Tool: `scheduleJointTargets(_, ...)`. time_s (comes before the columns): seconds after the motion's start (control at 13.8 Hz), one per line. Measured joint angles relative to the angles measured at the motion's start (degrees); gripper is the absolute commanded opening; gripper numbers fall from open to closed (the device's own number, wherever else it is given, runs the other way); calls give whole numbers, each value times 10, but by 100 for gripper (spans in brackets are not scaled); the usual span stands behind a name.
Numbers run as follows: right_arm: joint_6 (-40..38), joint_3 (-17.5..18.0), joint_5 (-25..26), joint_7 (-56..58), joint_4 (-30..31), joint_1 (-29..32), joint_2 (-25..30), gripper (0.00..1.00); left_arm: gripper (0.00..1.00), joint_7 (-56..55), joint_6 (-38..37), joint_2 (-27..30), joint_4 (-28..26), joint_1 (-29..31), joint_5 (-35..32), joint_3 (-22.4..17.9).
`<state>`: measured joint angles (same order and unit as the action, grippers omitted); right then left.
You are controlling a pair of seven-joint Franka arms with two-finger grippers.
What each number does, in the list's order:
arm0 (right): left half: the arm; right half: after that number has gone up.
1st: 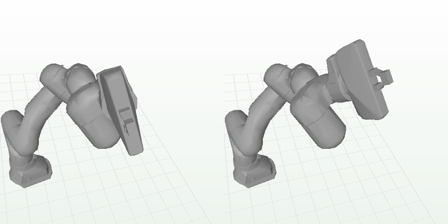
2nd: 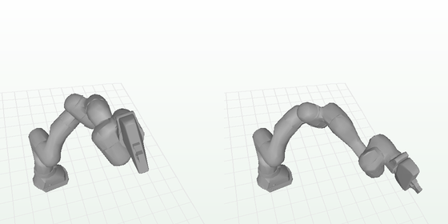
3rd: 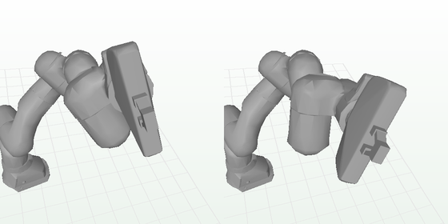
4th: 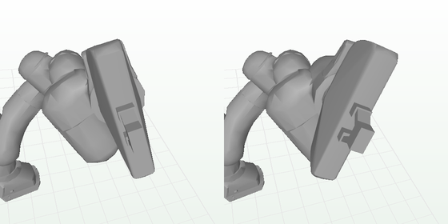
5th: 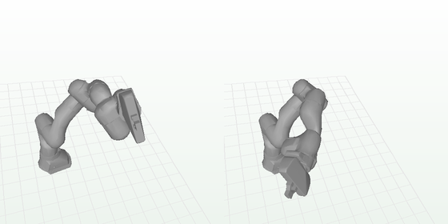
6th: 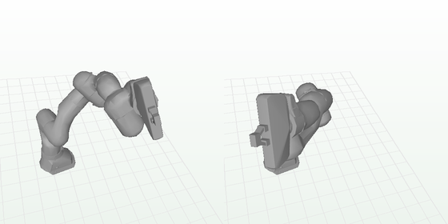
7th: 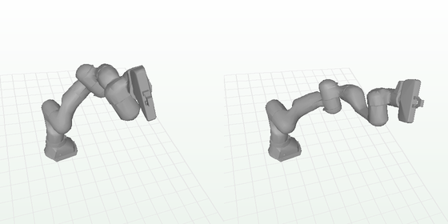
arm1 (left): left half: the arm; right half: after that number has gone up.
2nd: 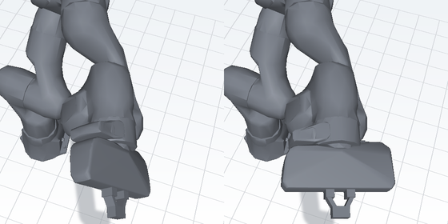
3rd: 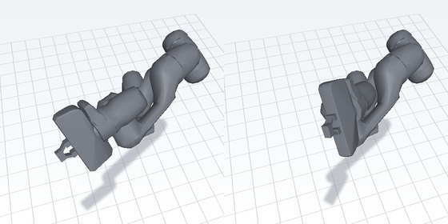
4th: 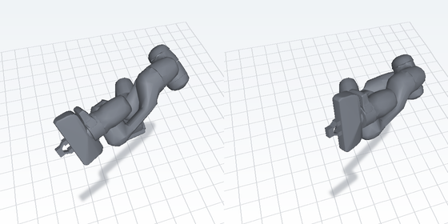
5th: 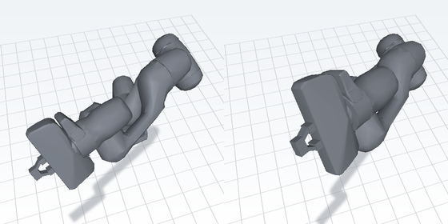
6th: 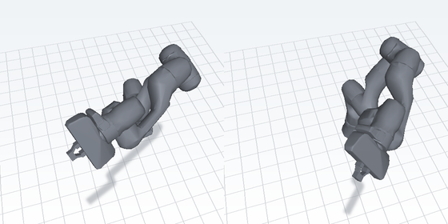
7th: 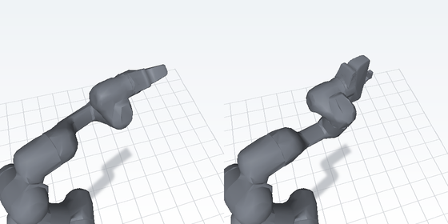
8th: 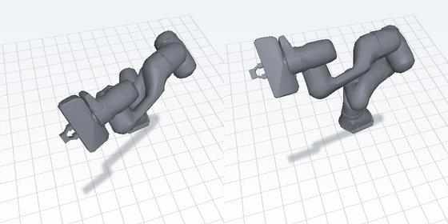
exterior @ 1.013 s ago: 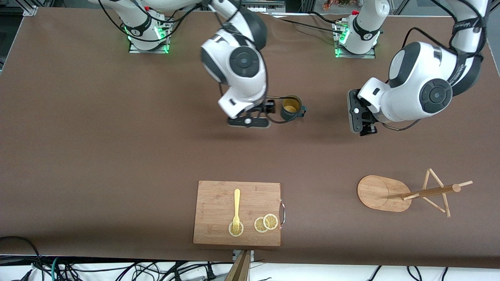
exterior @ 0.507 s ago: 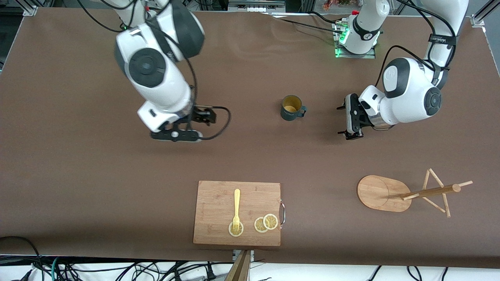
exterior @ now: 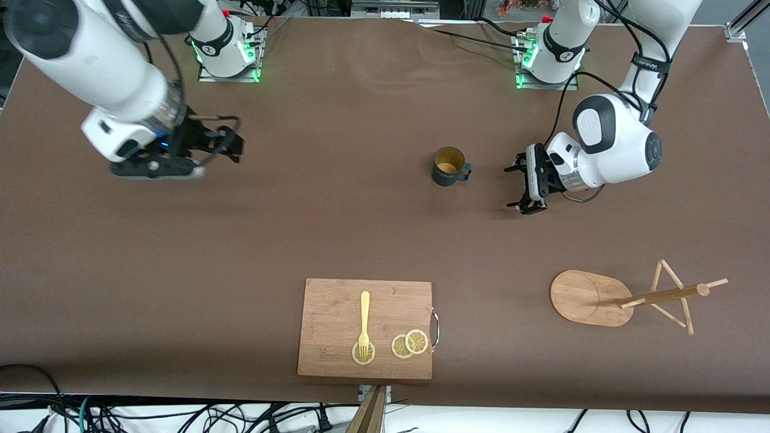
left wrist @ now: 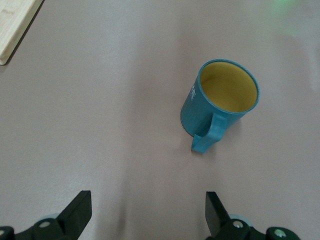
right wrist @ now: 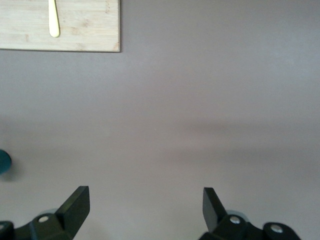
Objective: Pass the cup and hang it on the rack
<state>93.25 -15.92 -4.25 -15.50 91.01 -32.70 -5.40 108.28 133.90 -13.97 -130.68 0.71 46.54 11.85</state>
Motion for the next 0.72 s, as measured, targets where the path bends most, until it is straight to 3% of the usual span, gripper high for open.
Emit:
scheduleJointTargets(0.36,-18,-45,0,88,17,1,36,100,100,140,11,-61,-7,-3,151,12)
scheduleJointTargets(0.72,-21,-48,0,125,26,31,36,100,100,173,11,-88,-8,-3,170,19)
